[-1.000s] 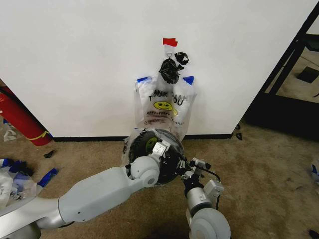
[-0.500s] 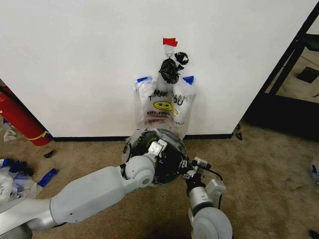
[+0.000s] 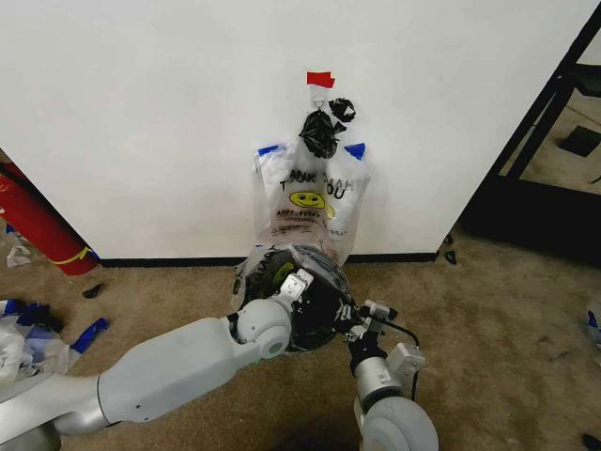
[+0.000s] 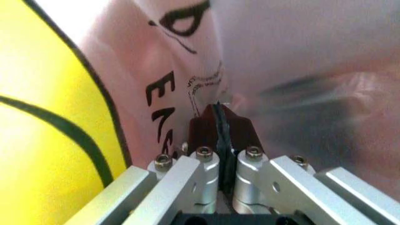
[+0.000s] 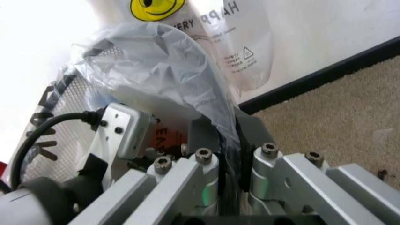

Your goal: Pick up the garbage bag from the wall and place it over the trash bin.

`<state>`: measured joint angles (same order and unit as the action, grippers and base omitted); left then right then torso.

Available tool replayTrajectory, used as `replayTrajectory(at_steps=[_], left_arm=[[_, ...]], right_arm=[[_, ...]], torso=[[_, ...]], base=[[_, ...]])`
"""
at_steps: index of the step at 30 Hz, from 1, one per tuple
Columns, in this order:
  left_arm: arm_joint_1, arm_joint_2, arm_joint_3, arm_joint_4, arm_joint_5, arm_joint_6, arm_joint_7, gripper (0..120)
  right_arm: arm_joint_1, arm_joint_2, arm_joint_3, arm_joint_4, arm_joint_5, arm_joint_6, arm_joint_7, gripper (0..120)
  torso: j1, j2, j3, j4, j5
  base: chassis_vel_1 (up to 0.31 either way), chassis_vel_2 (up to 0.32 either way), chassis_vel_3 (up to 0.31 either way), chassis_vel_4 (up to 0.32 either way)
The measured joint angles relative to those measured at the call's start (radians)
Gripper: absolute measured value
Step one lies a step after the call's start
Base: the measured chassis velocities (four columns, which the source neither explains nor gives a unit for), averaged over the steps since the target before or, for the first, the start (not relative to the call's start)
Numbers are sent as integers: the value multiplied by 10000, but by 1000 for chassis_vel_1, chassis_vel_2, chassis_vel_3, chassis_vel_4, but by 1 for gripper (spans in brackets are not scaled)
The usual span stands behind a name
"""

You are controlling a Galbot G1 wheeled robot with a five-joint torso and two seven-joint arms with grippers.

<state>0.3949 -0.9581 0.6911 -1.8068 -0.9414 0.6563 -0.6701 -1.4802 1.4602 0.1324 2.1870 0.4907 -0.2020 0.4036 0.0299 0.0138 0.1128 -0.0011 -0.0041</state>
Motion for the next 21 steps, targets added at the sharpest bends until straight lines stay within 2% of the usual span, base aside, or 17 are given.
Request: replayTrajectory(at_steps=[10, 21], left_arm=[[97, 283, -98, -908, -362, 163, -127, 0], [14, 364, 404, -1033, -907, 778, -130, 0]], right_arm=[[42, 9, 69, -76, -30, 20, 0, 1], [18, -5, -5, -54, -66, 22, 3, 1]], torso=[[0, 3, 0, 0, 1], [0, 3, 0, 0, 0]], base=[[0, 0, 0, 0], [0, 0, 0, 0]])
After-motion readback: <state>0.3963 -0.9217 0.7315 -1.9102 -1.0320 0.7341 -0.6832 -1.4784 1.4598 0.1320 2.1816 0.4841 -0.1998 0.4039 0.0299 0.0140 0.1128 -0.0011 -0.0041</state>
